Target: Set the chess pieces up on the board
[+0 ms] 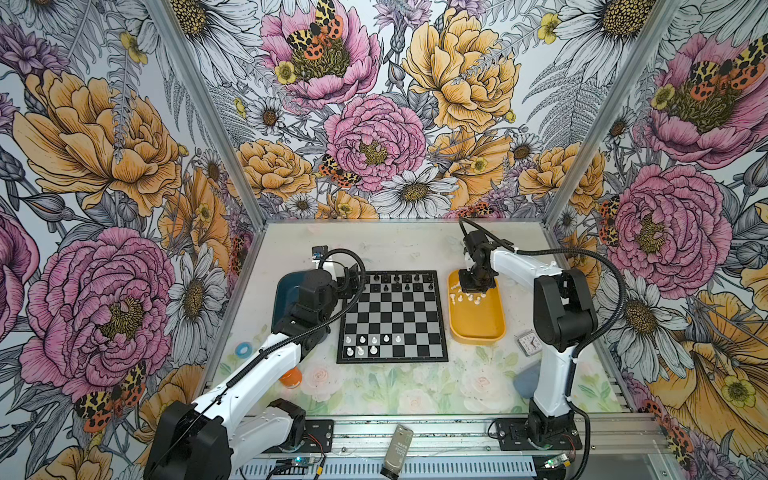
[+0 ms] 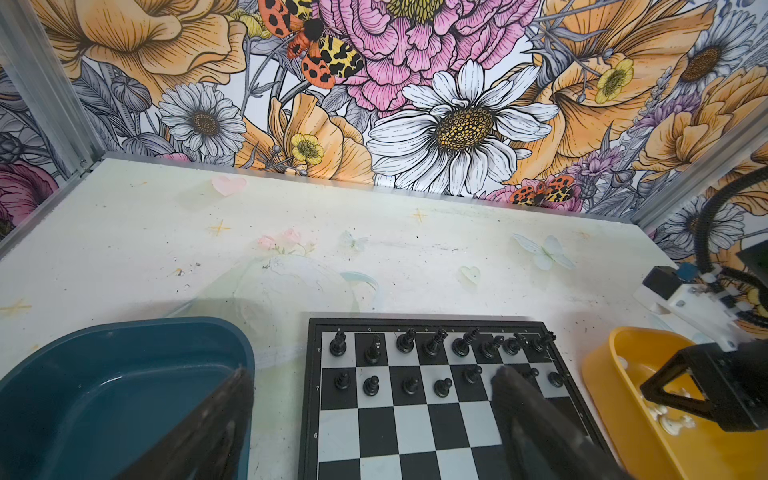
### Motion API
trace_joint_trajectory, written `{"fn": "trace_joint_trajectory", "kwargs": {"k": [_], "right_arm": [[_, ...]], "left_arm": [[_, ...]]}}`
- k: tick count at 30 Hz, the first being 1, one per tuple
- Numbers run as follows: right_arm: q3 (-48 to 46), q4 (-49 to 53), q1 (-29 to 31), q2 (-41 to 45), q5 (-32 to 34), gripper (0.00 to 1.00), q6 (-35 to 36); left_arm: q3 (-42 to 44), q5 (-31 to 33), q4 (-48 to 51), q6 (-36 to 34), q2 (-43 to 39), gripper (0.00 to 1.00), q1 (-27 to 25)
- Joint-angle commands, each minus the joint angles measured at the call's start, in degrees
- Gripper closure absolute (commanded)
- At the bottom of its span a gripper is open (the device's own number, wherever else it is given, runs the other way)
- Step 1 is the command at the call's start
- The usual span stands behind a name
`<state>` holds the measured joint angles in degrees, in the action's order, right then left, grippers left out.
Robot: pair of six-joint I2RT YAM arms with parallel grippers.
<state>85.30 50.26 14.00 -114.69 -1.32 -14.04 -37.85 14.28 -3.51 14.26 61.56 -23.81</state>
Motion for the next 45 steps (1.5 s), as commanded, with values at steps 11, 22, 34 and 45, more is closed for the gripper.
{"fn": "trace_joint_trajectory", "kwargs": {"k": [11, 22, 34, 45], "right_arm": [[0.4, -0.48, -0.23, 6.81, -0.38, 1.0, -1.23], [1.22, 3.86, 5.44, 15.51, -1.06, 1.0, -3.55], [2.59, 8.07, 12.66, 20.11, 0.73, 1.0, -7.36], [1.66, 8.82, 11.93, 19.64, 2.29, 1.0, -6.44]], "left_arm": [[-1.18, -1.01, -1.15, 0.4, -1.01, 0.09, 0.33], [-0.17, -1.03, -1.85, 0.5, -2.13, 0.09, 0.32], [1.21, -1.35, -2.77, 0.42, -4.21, 0.09, 0.65], [1.2, -1.42, -2.38, 0.65, -3.96, 0.09, 0.7]]}}
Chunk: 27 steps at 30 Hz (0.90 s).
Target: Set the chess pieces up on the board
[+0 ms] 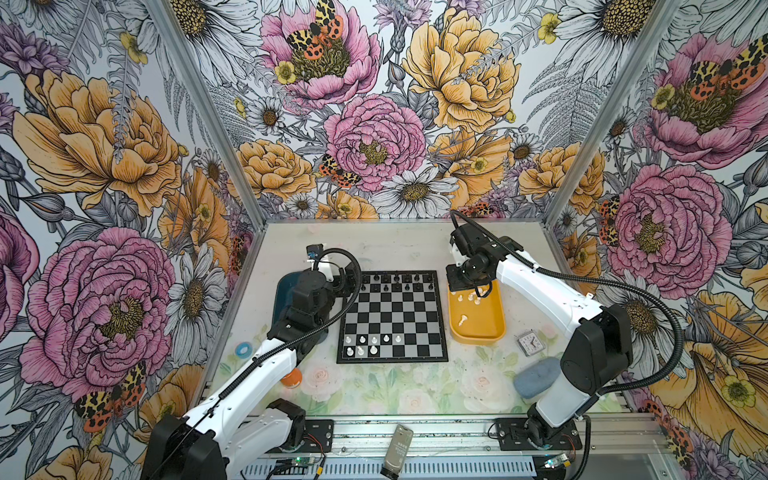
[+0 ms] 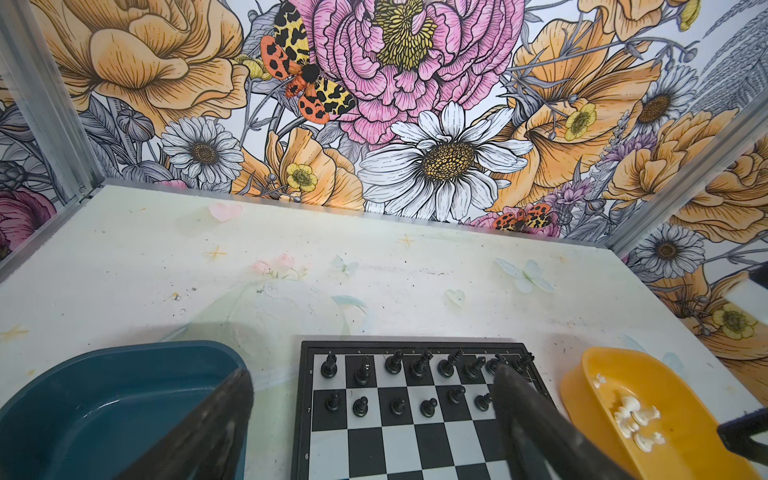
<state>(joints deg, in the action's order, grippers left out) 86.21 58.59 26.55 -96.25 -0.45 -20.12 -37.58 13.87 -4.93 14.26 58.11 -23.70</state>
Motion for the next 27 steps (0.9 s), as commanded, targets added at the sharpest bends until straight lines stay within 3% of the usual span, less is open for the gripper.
{"fn": "trace_joint_trajectory", "kwargs": {"k": [1, 7, 12, 27], "right_arm": [[0.63, 0.54, -0.7, 1.07, 1.56, 1.0, -0.12], [0.45, 0.4, -1.88, -1.51, 3.93, 1.0, 1.84], [1.66, -0.09, -3.37, -6.96, 5.2, 0.84, 3.67], [1.88, -7.67, -6.86, -14.2, -0.98, 0.74, 4.12]], "left_arm": [[0.93, -0.88, -1.03, 0.68, -0.53, 0.09, 0.63], [0.76, -0.86, -1.32, 0.51, 0.23, 0.09, 0.59], [0.34, -1.09, -1.19, 0.67, 1.3, 0.09, 0.58], [-2.12, -1.19, -0.54, 0.68, 4.93, 0.09, 0.37]]}}
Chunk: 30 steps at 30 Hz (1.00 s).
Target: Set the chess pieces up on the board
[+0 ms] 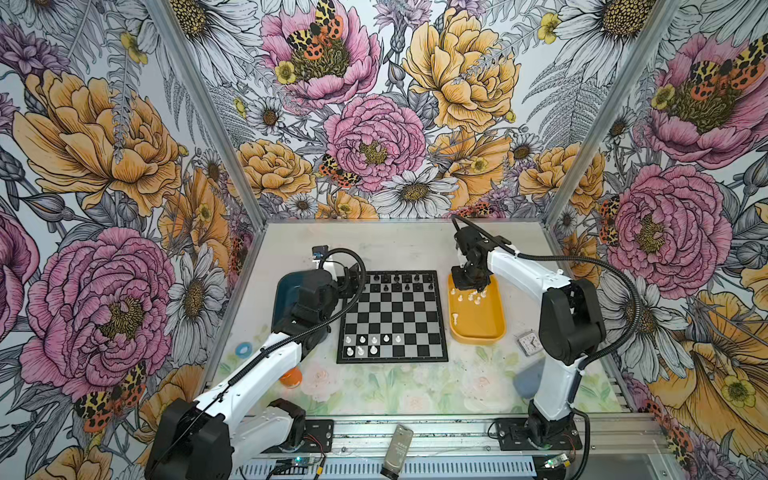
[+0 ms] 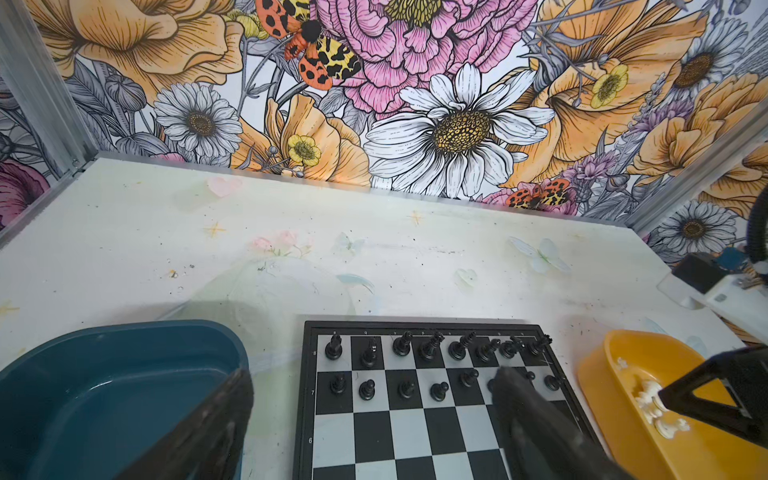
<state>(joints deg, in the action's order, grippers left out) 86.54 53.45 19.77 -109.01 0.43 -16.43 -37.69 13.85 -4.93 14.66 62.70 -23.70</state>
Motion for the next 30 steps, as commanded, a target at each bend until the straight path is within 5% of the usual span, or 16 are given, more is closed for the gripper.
{"fn": "trace_joint_trajectory", "kwargs": {"k": [1, 30], "right_arm": [[1.58, -2.73, -0.12, -1.8, -2.3, 0.74, 0.3], [3.19, -5.8, -0.78, -7.36, -3.83, 0.74, 0.2]], "left_arm": [[-2.16, -1.14, -0.46, 0.37, 0.56, 0.09, 0.33], [-4.14, -1.05, 0.27, -0.15, 2.64, 0.09, -0.44]]}}
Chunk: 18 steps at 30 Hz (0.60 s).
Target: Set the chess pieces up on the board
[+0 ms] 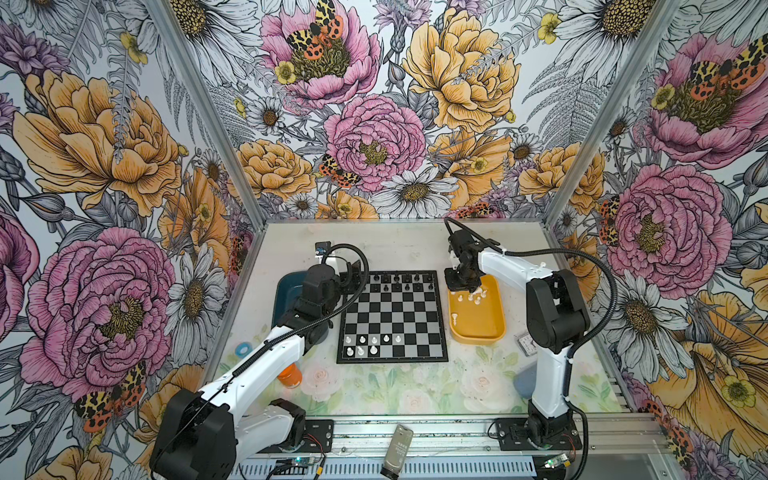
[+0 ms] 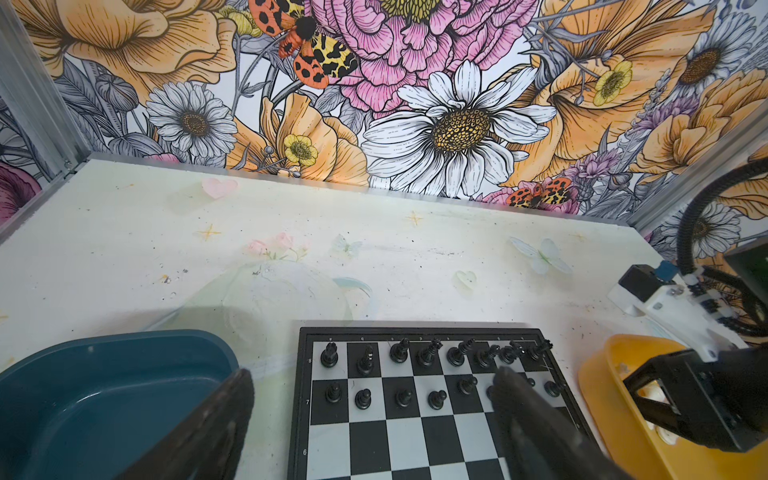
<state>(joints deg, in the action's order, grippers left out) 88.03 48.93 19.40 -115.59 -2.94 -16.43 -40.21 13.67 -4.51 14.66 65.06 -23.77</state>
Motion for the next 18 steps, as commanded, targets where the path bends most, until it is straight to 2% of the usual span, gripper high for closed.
{"fn": "trace_joint_trajectory", "kwargs": {"k": [1, 18], "right_arm": [[1.79, -1.29, -0.46, -0.99, -0.4, 0.74, 0.23], [2.54, -1.64, -0.94, -3.15, -0.39, 0.75, 0.11]], "left_arm": [[-1.62, -0.89, -0.14, -0.16, 0.25, 0.09, -0.41], [-1.54, -0.66, -0.08, -0.24, 0.31, 0.09, -0.31]]}}
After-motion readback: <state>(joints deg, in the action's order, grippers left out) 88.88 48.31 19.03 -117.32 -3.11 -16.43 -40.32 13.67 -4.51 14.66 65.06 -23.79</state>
